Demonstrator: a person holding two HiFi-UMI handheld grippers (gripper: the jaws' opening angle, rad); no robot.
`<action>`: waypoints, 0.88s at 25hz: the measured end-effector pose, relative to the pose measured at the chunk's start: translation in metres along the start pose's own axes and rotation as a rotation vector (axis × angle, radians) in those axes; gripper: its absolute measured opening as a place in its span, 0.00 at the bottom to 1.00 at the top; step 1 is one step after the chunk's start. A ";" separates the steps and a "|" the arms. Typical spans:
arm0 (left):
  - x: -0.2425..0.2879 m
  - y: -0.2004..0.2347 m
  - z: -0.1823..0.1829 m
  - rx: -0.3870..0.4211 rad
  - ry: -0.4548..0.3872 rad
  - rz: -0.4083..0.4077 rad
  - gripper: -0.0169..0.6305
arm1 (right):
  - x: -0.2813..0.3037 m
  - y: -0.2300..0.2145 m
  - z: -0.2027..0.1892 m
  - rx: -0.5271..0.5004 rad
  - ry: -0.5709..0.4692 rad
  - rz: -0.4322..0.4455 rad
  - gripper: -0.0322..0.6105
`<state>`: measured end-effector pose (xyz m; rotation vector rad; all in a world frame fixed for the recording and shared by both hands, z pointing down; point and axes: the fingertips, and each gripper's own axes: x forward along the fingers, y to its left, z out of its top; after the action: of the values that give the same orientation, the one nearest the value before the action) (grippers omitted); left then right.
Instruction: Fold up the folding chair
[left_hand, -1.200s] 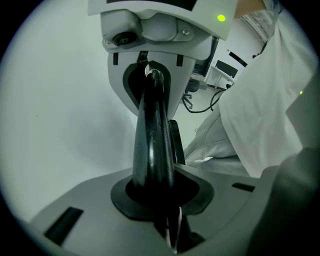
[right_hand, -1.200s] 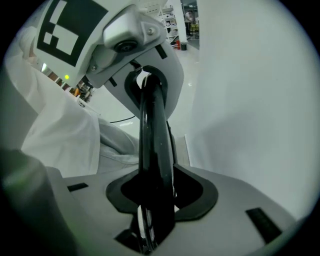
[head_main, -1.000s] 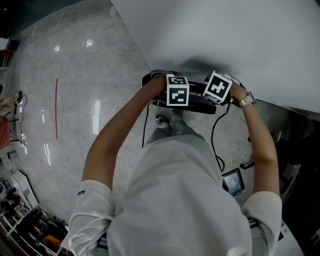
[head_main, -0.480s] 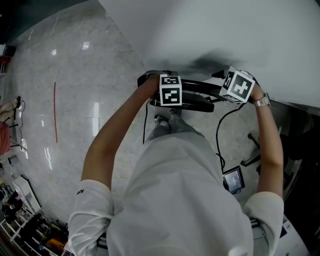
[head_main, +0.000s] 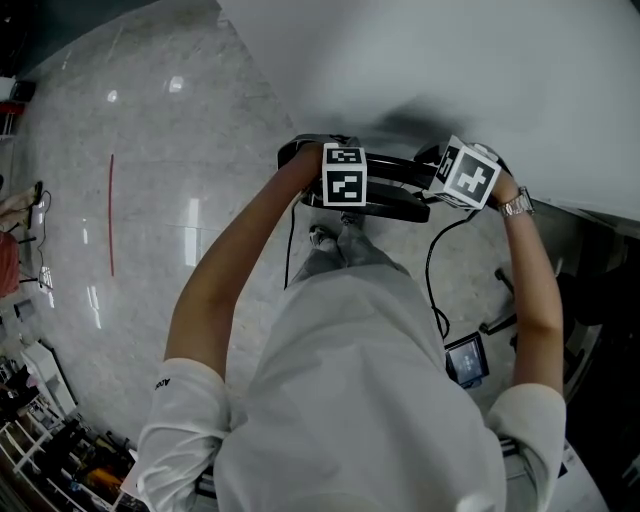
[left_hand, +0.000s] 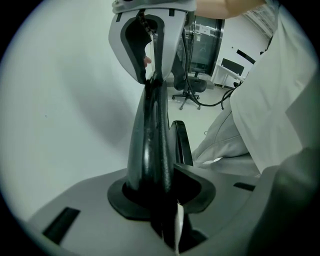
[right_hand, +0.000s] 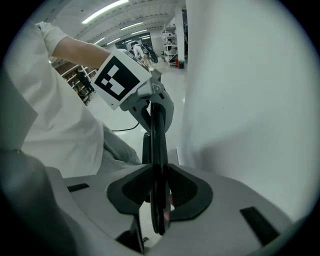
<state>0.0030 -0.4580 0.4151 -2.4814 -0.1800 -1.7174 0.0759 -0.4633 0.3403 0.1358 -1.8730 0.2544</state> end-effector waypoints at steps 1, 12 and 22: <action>0.000 0.000 -0.001 0.001 0.000 0.000 0.17 | 0.001 0.000 0.000 -0.002 -0.004 0.001 0.20; -0.005 0.024 -0.002 -0.015 -0.045 0.120 0.30 | 0.002 -0.015 -0.001 0.041 -0.017 -0.029 0.19; -0.057 0.052 -0.015 -0.026 -0.065 0.354 0.35 | 0.004 -0.044 0.000 0.097 -0.064 -0.113 0.19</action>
<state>-0.0220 -0.5136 0.3653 -2.4072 0.2632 -1.5021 0.0849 -0.5060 0.3486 0.3188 -1.9095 0.2659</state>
